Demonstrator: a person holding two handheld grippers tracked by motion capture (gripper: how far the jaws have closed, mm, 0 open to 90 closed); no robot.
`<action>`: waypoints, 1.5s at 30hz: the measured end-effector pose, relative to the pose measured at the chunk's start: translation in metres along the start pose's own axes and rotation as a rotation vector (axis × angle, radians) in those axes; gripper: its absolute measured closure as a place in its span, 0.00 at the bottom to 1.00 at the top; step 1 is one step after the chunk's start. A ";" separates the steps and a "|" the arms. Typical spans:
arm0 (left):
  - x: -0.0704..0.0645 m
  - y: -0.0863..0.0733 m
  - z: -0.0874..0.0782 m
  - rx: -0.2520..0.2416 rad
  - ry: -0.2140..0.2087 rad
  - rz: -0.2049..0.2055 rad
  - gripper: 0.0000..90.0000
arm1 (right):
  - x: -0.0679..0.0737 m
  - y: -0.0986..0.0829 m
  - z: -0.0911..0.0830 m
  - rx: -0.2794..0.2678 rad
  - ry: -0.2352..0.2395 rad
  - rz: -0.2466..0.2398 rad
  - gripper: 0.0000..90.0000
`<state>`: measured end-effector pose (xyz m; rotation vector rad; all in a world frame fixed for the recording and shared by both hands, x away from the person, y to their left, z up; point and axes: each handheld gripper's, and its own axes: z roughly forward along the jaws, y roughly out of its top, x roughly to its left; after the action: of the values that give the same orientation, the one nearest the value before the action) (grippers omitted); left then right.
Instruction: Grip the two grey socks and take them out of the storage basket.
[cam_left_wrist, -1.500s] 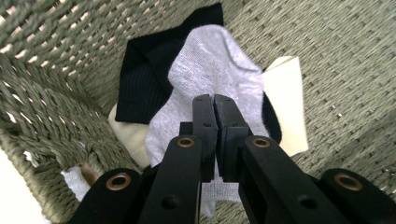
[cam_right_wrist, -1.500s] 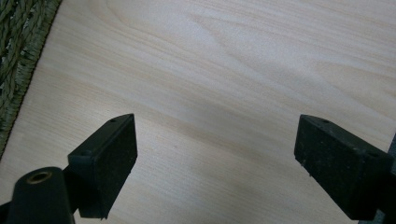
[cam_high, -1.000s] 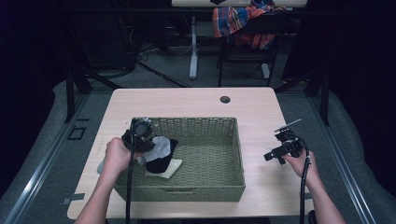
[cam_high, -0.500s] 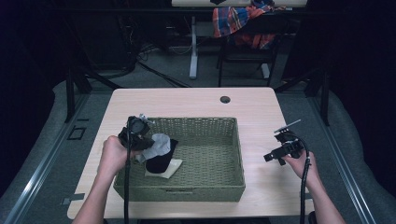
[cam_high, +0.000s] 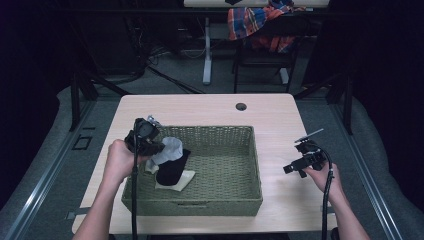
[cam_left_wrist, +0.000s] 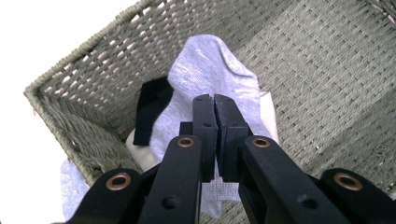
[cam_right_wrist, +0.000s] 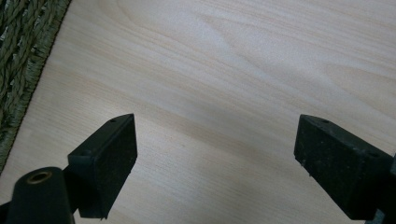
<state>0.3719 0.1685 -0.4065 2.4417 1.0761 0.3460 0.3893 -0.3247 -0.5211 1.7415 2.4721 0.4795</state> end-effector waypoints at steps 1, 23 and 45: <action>0.001 0.002 -0.001 -0.005 -0.002 -0.001 0.98 | 0.000 0.000 0.001 -0.009 0.005 0.010 0.14; 0.028 0.021 -0.040 -0.046 0.037 -0.032 0.98 | 0.000 -0.001 0.002 -0.034 0.005 0.033 0.14; 0.091 -0.019 -0.074 -0.037 0.159 -0.220 0.98 | 0.000 0.000 0.001 -0.005 0.002 0.010 0.14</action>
<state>0.3915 0.2699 -0.3468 2.2663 1.3781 0.4889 0.3893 -0.3250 -0.5219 1.7537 2.4625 0.4885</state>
